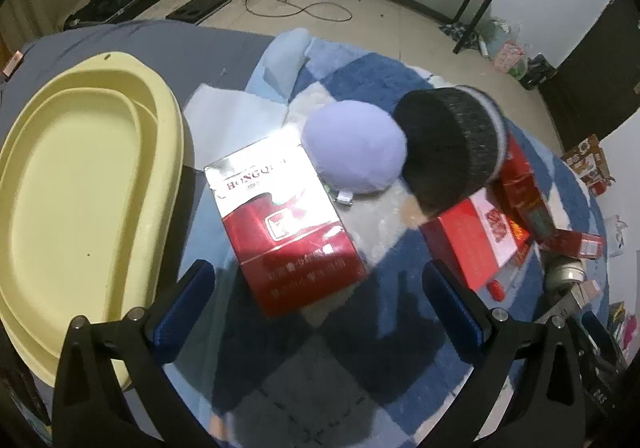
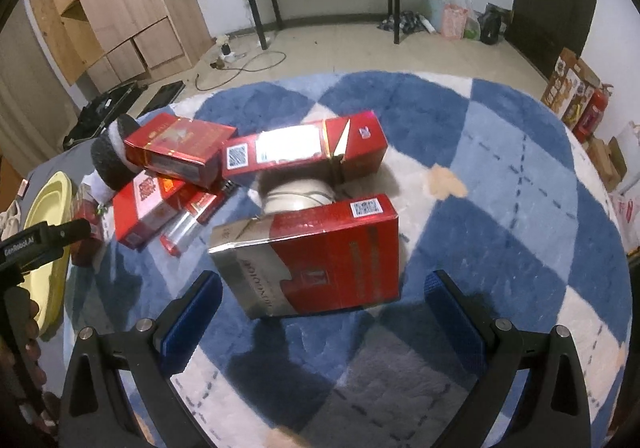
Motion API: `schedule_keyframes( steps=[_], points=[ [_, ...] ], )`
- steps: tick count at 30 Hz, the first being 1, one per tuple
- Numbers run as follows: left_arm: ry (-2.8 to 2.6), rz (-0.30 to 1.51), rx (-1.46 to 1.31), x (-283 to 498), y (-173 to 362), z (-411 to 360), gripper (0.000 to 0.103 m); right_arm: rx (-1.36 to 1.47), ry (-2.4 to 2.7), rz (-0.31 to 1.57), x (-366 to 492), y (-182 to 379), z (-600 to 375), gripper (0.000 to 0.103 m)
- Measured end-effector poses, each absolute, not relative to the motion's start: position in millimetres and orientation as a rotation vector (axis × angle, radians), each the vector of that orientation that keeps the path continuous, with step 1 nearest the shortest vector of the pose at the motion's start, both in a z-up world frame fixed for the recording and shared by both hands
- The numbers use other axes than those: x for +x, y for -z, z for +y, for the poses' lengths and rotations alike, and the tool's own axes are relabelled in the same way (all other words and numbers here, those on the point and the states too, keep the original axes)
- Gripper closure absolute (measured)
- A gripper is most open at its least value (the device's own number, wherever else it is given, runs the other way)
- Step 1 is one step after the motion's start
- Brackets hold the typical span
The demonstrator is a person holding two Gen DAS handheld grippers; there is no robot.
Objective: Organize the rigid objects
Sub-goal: 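Reach the left gripper to the red-and-white Hongqi pack and grasp it while the right gripper grasps the red-and-white pack, then carry both packs over the yellow basin and release them inside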
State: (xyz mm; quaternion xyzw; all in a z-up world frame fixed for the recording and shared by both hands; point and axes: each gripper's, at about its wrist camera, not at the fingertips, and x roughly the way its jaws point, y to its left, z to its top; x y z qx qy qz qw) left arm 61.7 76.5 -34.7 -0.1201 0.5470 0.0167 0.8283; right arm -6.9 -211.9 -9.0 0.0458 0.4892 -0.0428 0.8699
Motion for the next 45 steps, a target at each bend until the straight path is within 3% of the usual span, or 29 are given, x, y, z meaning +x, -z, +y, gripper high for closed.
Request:
schedule_keyframes(
  steps=[5,9,12,20,32,38,45],
  points=[
    [-0.048,1.197,-0.308,68.6,50.6,79.9,0.005,0.068,0.098,1.055,0.6,22.9,-209.3,0.000],
    [-0.079,1.186,-0.309,68.2,55.8,83.2,0.019,0.061,0.104,1.050,4.9,28.6,-209.4,0.001],
    [-0.110,1.165,-0.297,65.6,52.7,89.0,0.038,0.065,0.091,1.037,5.1,29.0,-210.3,0.010],
    [-0.062,1.121,-0.370,40.6,32.5,100.0,0.040,0.098,0.100,1.036,-12.0,16.8,-220.9,0.011],
    [-0.071,0.981,-0.220,3.5,-41.1,115.5,0.042,0.085,0.040,0.919,-46.7,-33.1,-208.7,0.011],
    [-0.174,0.879,-0.174,-5.8,-86.2,182.3,0.042,-0.041,-0.215,0.840,-49.0,-73.2,-132.3,0.011],
    [-0.243,0.881,-0.309,5.9,-72.5,261.3,0.043,-0.226,-0.520,0.818,-17.4,-88.3,20.0,0.011]
  ],
)
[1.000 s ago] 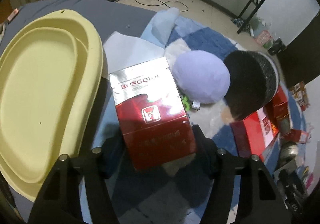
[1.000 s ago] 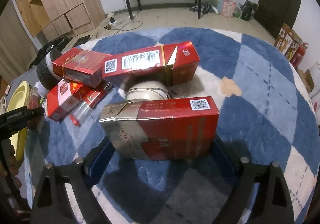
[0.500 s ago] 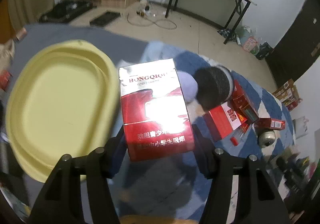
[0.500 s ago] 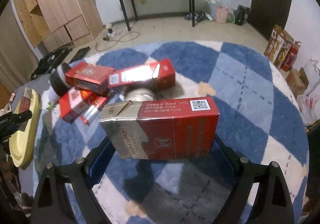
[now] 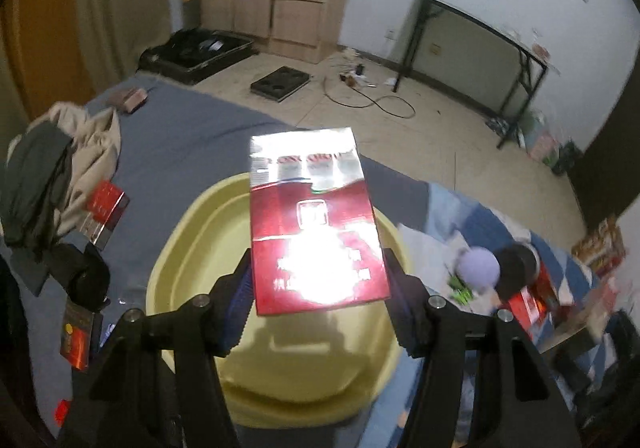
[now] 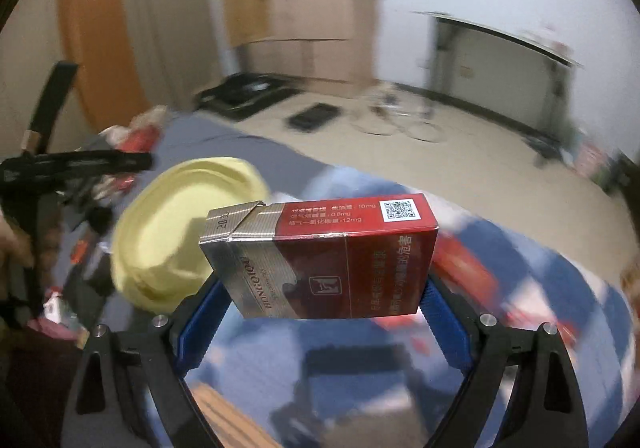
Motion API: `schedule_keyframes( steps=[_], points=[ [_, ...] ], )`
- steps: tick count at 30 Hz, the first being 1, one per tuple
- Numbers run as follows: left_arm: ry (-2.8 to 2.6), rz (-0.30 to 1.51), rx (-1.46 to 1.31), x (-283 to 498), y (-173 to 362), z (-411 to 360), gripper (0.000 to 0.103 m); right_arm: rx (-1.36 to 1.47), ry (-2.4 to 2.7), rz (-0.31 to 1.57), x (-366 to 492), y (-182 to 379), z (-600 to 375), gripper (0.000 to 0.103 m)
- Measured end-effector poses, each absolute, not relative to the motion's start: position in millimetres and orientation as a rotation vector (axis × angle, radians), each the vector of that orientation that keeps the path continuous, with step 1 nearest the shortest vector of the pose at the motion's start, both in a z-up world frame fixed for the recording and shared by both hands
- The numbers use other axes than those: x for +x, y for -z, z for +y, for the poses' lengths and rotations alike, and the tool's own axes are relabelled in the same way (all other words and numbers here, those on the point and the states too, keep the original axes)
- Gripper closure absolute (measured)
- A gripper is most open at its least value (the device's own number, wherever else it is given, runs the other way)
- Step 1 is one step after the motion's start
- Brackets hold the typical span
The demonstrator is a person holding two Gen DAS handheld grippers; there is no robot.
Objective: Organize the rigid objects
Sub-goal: 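Carry both packs over the yellow basin and release them inside, then grasp the lavender pom-pom ball with the left gripper while the right gripper grasps a red barcode pack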
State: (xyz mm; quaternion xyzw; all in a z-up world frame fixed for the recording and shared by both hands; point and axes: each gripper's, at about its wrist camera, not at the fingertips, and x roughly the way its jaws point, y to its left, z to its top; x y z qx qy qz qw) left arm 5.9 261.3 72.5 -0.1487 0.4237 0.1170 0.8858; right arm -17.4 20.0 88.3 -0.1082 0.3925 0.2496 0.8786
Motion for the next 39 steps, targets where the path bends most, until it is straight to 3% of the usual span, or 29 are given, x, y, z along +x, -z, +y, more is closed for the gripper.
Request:
schedule_keyframes(
  steps=[12,26,27,28,30,39],
  points=[
    [-0.282,1.036,-0.463,34.5,10.5,323.4,0.043,-0.508,-0.698,0.937,55.9,20.3,152.5,0.011],
    [-0.307,1.131,-0.491,45.9,44.6,329.4,0.043,-0.579,-0.704,0.984,89.5,59.5,212.8,0.010],
    [-0.317,1.116,-0.493,45.2,39.4,330.1,0.035,-0.573,-0.701,0.982,91.2,58.8,214.2,0.010],
    [-0.324,1.098,-0.497,44.6,34.5,329.1,0.018,-0.570,-0.700,0.973,89.5,58.3,217.6,0.008],
    [-0.337,1.051,-0.492,41.2,21.1,328.6,0.007,-0.556,-0.696,0.941,84.2,50.0,212.9,0.001],
    [-0.307,0.851,-0.466,16.8,-52.7,309.6,0.001,-0.500,-0.673,0.911,60.0,-1.7,171.9,0.000]
  ],
)
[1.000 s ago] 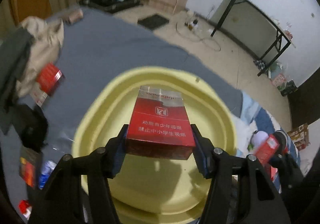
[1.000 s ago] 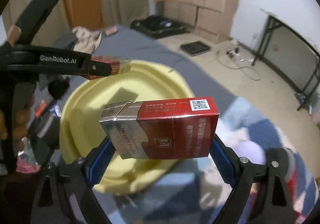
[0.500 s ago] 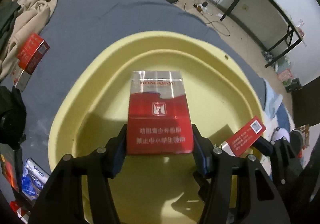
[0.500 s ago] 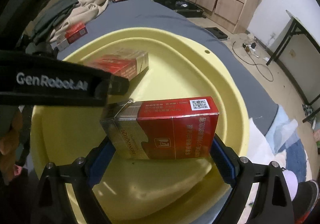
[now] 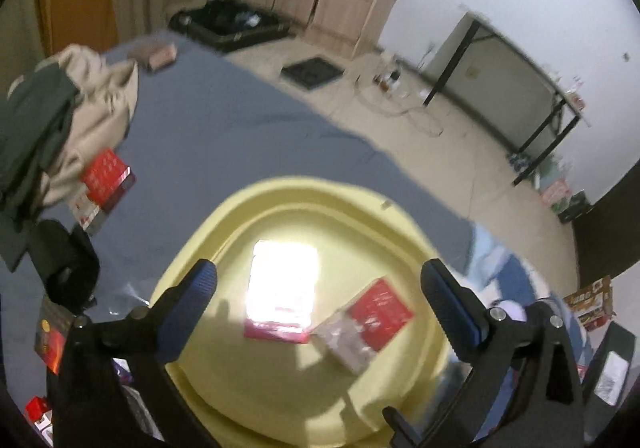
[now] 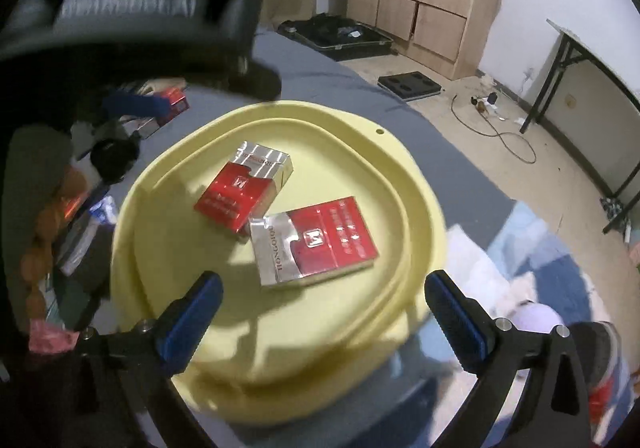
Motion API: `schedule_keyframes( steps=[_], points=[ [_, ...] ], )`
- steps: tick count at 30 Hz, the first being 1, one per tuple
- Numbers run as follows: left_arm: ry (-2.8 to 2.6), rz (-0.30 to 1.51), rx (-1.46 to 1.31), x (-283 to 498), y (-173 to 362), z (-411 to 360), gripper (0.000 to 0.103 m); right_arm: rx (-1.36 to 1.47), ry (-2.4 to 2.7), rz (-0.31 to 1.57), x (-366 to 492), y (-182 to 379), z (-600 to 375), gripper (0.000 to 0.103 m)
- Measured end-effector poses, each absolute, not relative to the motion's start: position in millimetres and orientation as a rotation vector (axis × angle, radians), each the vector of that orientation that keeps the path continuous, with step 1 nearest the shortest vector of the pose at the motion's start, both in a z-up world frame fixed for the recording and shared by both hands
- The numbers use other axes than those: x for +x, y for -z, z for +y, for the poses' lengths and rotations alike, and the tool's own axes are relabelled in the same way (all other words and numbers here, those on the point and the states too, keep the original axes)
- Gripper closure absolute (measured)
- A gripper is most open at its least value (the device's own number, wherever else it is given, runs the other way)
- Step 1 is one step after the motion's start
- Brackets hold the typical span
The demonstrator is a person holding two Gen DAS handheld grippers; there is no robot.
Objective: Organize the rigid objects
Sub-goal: 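Grasp the lavender pom-pom ball with the left gripper while the right gripper grasps a red barcode pack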
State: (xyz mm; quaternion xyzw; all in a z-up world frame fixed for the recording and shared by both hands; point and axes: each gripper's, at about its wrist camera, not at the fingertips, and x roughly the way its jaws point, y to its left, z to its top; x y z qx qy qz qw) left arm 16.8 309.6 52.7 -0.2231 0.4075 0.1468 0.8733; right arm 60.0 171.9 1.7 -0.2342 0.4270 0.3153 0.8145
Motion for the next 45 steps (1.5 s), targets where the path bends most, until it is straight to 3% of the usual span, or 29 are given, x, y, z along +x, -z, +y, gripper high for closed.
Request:
schedule_keyframes(
  steps=[7,12,20,45],
  points=[
    [-0.135,0.787,-0.372,10.2,-91.1,230.1,0.000,-0.257,-0.465,0.860,24.7,-56.6,38.1,0.000],
    [0.030,0.812,-0.298,15.7,-85.1,146.4,0.000,-0.146,-0.252,0.842,-9.7,-88.0,-81.8,0.000],
    [0.048,0.951,-0.210,28.4,-44.5,91.9,0.000,0.067,-0.025,0.855,-53.8,-66.7,-200.6,0.000],
    [0.008,1.036,-0.052,107.6,22.4,58.4,0.000,0.094,0.021,0.966,68.3,3.0,-209.2,0.000]
  ],
)
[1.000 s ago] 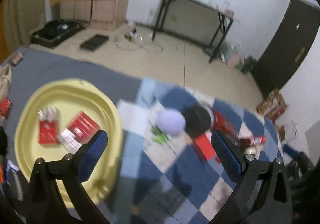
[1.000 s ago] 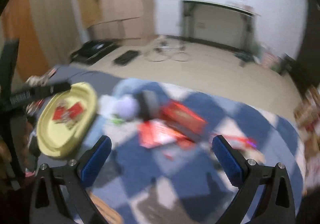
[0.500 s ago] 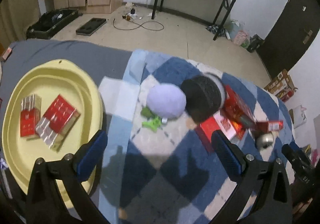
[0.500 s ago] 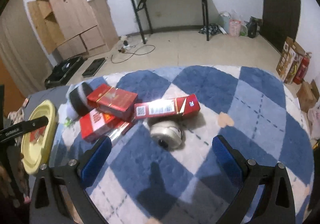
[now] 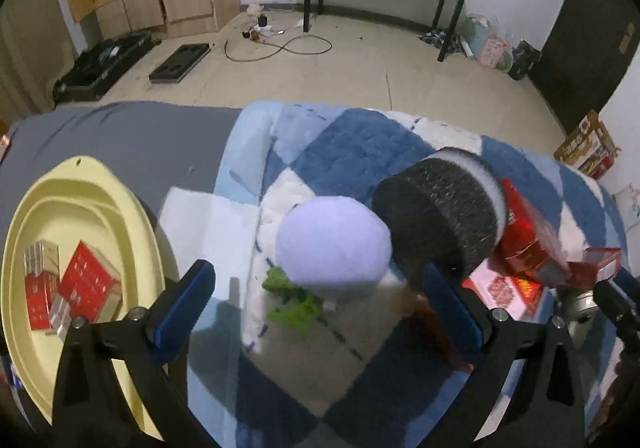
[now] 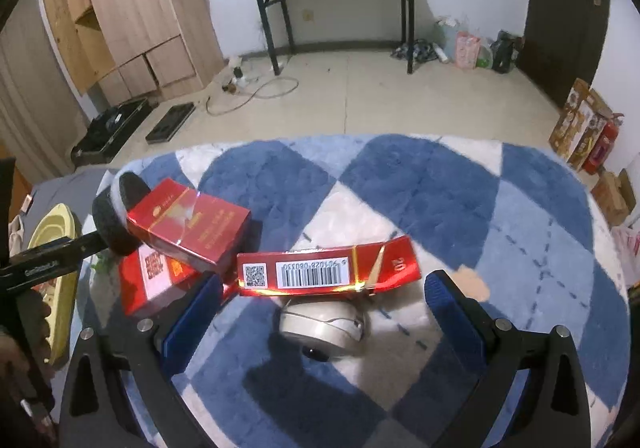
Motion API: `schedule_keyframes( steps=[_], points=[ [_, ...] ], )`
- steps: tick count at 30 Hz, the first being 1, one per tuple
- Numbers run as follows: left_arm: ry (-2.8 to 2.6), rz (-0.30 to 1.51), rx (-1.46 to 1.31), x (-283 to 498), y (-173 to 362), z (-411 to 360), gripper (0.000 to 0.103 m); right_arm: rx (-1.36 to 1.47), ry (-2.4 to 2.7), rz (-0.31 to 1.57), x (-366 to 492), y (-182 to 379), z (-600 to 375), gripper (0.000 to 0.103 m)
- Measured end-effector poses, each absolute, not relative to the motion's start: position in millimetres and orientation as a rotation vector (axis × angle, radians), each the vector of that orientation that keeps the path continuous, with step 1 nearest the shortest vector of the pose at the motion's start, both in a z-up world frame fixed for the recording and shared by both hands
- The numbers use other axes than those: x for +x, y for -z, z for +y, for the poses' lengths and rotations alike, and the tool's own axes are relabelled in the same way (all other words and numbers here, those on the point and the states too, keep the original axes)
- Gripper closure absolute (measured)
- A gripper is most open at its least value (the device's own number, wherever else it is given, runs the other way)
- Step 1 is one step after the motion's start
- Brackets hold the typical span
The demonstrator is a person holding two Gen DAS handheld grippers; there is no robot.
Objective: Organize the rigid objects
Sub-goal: 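Grasp the lavender pom-pom ball with the left gripper while the right gripper grasps a red barcode pack, then lower the ball and the red pack into the yellow basin and open both grippers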
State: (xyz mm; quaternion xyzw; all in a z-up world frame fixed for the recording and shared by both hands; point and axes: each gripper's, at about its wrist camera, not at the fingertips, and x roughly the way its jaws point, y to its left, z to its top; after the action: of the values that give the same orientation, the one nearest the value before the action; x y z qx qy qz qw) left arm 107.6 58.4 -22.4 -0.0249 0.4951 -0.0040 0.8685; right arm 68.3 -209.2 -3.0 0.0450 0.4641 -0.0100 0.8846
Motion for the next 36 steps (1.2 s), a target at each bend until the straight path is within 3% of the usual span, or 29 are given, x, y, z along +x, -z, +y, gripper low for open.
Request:
schedule_keyframes(
  steps=[8,10,12,14,16,25,36],
  points=[
    [0.002,1.064,-0.079,124.9,43.6,65.7,0.000,0.063,0.020,0.974,82.2,14.8,-206.1,0.000],
    [0.004,1.068,-0.093,126.4,47.0,67.9,0.013,0.067,0.024,0.983,85.6,18.2,-208.2,0.000],
    [0.013,1.068,-0.109,125.4,49.3,68.6,0.014,0.073,0.034,0.973,87.2,19.5,-210.8,0.000],
    [0.025,1.058,-0.104,124.2,48.5,66.6,0.021,0.080,0.038,0.968,89.6,19.6,-212.3,0.001],
    [0.048,1.048,-0.106,122.8,47.2,65.4,0.041,0.093,0.036,0.963,91.0,20.8,-213.9,0.007],
    [0.051,1.040,-0.205,103.8,33.2,83.8,0.044,0.134,0.047,0.893,76.3,5.6,-227.2,0.010],
    [-0.011,0.835,-0.177,29.0,-82.9,139.9,0.044,0.123,-0.057,0.737,14.2,-53.8,-204.1,0.010]
  ],
)
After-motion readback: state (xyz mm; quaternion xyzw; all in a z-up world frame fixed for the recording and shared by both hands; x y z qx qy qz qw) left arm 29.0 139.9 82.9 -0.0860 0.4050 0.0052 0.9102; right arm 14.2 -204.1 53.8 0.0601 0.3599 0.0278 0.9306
